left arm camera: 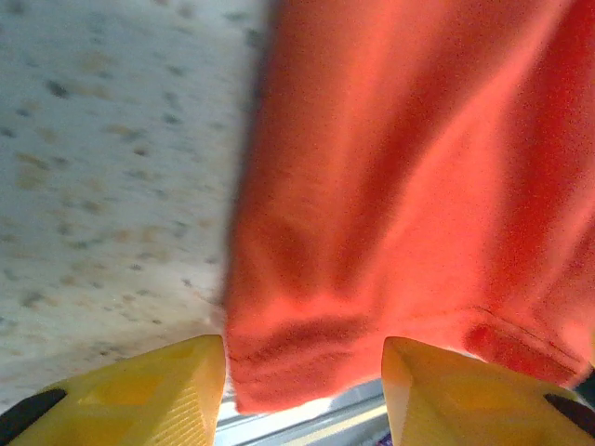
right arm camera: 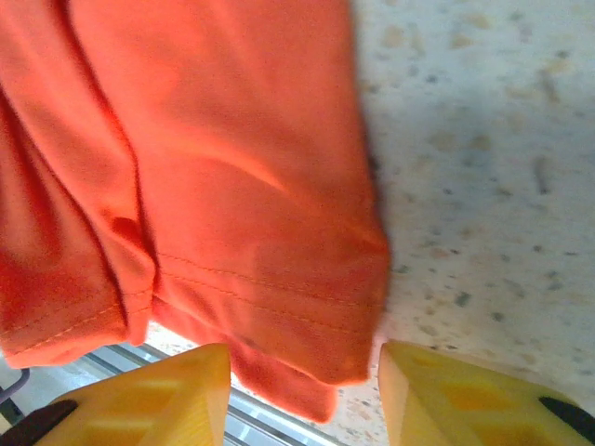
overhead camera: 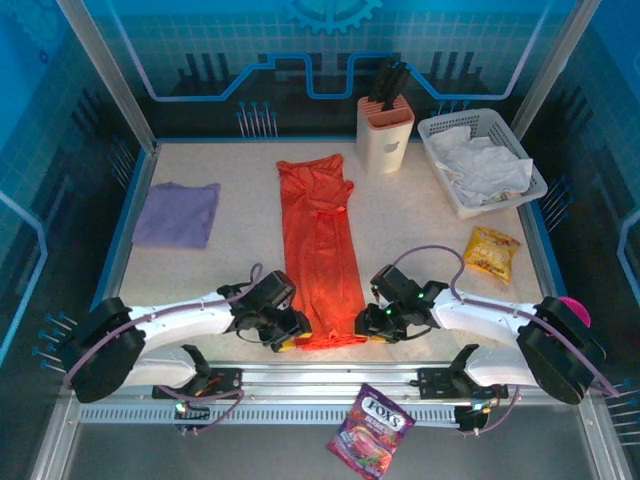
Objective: Fold and stack the t-shirts
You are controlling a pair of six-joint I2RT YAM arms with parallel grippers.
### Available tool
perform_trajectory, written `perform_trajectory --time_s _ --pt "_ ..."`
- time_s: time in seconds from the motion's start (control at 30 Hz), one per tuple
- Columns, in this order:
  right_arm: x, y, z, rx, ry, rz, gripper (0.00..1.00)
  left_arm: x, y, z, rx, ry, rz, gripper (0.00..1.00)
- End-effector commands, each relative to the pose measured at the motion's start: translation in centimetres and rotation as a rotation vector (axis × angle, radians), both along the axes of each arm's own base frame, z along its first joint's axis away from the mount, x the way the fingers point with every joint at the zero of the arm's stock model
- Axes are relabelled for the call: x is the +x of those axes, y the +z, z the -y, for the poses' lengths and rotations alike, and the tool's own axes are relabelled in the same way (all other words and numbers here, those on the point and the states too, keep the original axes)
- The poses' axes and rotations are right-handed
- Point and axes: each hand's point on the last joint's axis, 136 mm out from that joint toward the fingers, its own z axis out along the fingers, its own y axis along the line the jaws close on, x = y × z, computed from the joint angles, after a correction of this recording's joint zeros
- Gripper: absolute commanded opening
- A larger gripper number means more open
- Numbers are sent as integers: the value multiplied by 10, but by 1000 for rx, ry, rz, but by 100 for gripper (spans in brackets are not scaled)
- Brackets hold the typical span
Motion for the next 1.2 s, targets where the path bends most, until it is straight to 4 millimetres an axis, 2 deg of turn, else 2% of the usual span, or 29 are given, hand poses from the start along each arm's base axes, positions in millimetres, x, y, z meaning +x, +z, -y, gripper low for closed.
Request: perform_trajectory --time_s 0.0,0.27,0.53,0.7,0.93,1.17 --pt "3 9 -9 35 13 32 47 -3 6 -7 7 3 30 49" --pt "3 3 0 -38 21 22 47 -10 -10 -14 35 1 -4 49" --pt "5 0 8 -83 4 29 48 -8 -18 -6 24 -10 -18 48" --pt "8 -4 3 -68 1 30 46 2 -19 3 -2 7 4 48" --pt "15 2 -16 21 37 60 41 10 -25 12 -5 8 11 46" --pt "17 7 -19 36 43 79 39 19 -20 20 -2 -9 29 41"
